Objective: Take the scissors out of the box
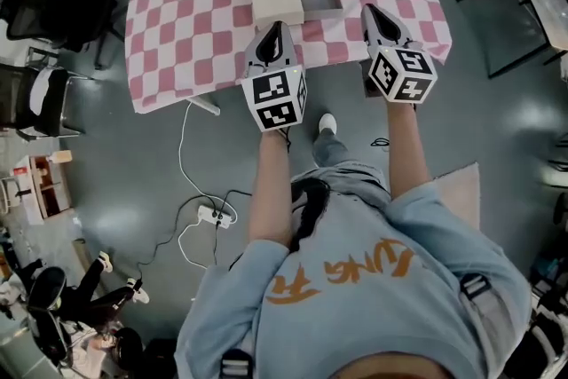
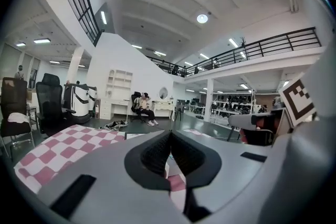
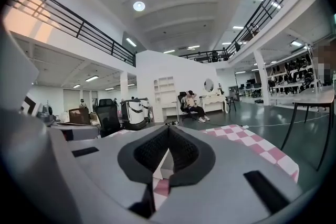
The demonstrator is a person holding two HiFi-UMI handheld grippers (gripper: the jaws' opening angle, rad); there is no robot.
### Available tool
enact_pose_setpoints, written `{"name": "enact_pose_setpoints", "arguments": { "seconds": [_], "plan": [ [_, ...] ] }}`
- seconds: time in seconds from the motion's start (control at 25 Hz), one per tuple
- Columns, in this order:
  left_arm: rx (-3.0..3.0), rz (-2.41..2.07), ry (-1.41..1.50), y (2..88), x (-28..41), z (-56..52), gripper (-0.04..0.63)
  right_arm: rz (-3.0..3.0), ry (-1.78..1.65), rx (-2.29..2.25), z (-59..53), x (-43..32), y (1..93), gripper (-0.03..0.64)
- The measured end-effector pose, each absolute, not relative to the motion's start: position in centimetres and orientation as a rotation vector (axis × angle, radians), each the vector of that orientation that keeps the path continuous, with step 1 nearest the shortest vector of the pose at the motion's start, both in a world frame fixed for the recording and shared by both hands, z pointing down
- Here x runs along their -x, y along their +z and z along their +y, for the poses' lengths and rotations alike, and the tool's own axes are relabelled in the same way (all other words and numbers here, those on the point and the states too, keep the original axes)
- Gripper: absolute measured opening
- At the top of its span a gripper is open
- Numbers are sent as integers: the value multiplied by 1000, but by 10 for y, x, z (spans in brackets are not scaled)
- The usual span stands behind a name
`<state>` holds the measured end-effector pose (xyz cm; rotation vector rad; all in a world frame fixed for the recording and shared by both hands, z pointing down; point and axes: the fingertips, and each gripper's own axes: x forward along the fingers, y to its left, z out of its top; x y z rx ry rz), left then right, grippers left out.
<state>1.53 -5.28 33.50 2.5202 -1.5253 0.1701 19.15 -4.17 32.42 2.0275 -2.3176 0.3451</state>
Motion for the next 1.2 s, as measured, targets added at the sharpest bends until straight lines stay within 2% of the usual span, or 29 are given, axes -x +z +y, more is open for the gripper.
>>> {"name": "enact_pose_setpoints", "arguments": {
  "seconds": [0.64, 0.92, 1.2],
  "plan": [
    [-2399, -1550, 300, 388, -76, -157, 20, -2329, 452, -1895, -161, -243, 378, -3],
    [-2407, -1556, 385, 396, -100, -179, 20, -2342, 512, -1910, -189, -270, 388, -3],
    [-2404, -1557, 434, 403, -103, -193, 20, -2358, 557, -1881, -205, -267, 402, -3]
  ]
}}
